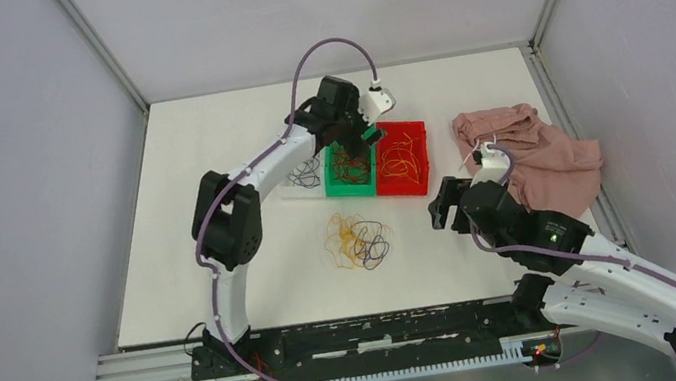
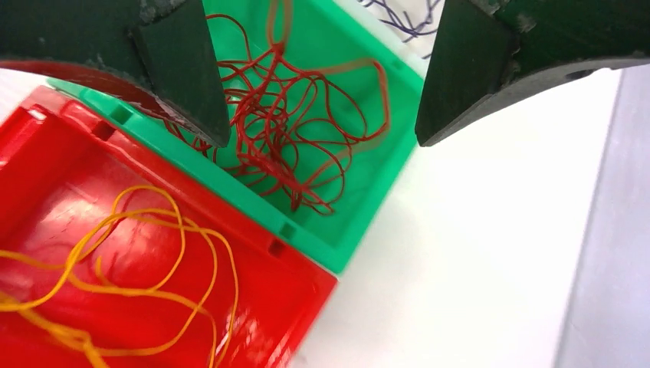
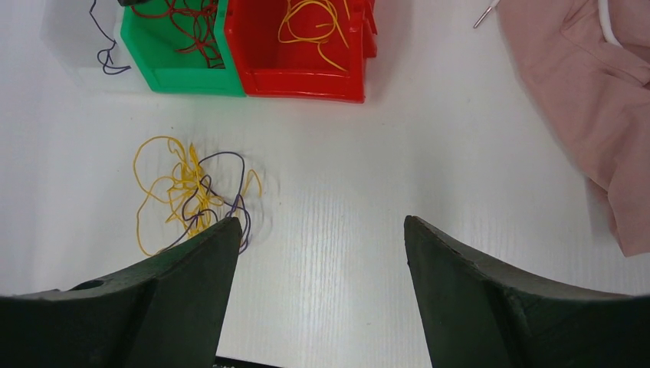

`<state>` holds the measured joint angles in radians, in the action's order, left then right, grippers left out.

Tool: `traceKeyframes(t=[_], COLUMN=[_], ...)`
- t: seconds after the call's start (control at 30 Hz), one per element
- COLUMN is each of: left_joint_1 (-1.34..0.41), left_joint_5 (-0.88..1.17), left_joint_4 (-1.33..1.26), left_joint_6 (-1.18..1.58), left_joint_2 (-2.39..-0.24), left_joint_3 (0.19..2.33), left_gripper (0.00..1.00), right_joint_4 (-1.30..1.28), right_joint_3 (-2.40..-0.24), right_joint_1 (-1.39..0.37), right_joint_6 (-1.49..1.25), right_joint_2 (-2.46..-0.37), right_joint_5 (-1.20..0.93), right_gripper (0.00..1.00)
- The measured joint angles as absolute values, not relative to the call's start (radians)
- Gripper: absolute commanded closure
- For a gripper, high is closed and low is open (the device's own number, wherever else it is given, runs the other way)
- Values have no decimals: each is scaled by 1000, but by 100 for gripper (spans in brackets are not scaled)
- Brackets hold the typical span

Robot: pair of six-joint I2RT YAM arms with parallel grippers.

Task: Untangle the cables
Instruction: Place the cable in the bin, then untie the cable.

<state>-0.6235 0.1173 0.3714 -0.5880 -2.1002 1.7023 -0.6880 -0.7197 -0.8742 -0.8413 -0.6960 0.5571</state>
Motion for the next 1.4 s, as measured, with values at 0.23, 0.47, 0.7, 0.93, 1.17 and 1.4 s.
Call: traceKeyframes(t=[0.23,0.47,0.7,0.93,1.17,1.4], left_joint_1=[-596,-567,-481,-366,-390,-430], left_joint_5=[210,275,402,484,587,607], left_joint_4=[577,766,904,959,905,765], left_joint_6=[-588,-588,-584,-596,-590,-548], left_joint_2=[-2061,-2013,-1914,-1605,-1421,-1543], left_joint_3=[1898,1983,1950,1650,1271,1159], left_gripper=[1,0,4,6,23,26], right_joint_4=[-655,-635,-525,-325,-236,-236], right_joint_3=[-709,-709,-710,-747,-749,-691], right_joint_1=[-874,-869,-868,-868,-865,-830], right_joint_6=[-842,-838,-788,-713,-694,-710], right_joint_2=[-719,-750,-886,-1232,-1294,-1084], right_joint_5=[539,513,411,222,176,214], right_gripper=[16,16,26,31,34,35])
